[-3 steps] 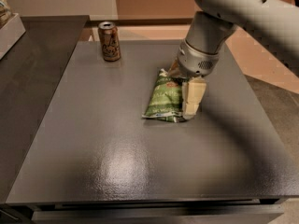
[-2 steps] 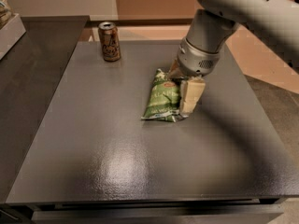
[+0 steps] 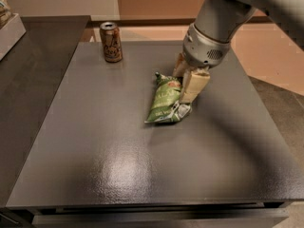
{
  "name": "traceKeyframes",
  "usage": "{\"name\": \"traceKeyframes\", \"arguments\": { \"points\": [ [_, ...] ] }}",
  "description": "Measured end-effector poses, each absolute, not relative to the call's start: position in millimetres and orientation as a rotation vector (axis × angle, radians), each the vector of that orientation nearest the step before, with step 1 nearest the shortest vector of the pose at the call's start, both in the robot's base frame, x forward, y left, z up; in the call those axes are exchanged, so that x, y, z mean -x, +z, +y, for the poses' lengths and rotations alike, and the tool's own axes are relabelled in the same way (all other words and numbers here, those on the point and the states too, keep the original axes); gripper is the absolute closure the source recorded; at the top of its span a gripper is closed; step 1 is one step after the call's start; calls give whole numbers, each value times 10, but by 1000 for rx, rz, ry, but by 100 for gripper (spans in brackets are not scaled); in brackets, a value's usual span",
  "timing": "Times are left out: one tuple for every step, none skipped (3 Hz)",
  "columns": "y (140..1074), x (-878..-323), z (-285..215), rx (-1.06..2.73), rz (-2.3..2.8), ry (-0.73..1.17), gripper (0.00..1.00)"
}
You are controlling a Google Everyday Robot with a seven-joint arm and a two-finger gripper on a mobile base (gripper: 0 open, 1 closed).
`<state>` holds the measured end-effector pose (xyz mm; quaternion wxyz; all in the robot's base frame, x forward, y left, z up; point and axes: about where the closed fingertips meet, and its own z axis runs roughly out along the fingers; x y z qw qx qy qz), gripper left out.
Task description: Pick green jalapeno chip bag
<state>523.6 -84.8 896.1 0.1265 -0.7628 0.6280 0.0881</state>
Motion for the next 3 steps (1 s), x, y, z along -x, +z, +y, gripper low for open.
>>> {"name": "traceKeyframes", "arguments": {
  "points": [
    [9170,-5236,-907,2202,1824,231,100],
    [9464,-5246,-1000,2166,1809,206,100],
    [9786,-5263,-1082,2132,1771,173,100]
  ]
}}
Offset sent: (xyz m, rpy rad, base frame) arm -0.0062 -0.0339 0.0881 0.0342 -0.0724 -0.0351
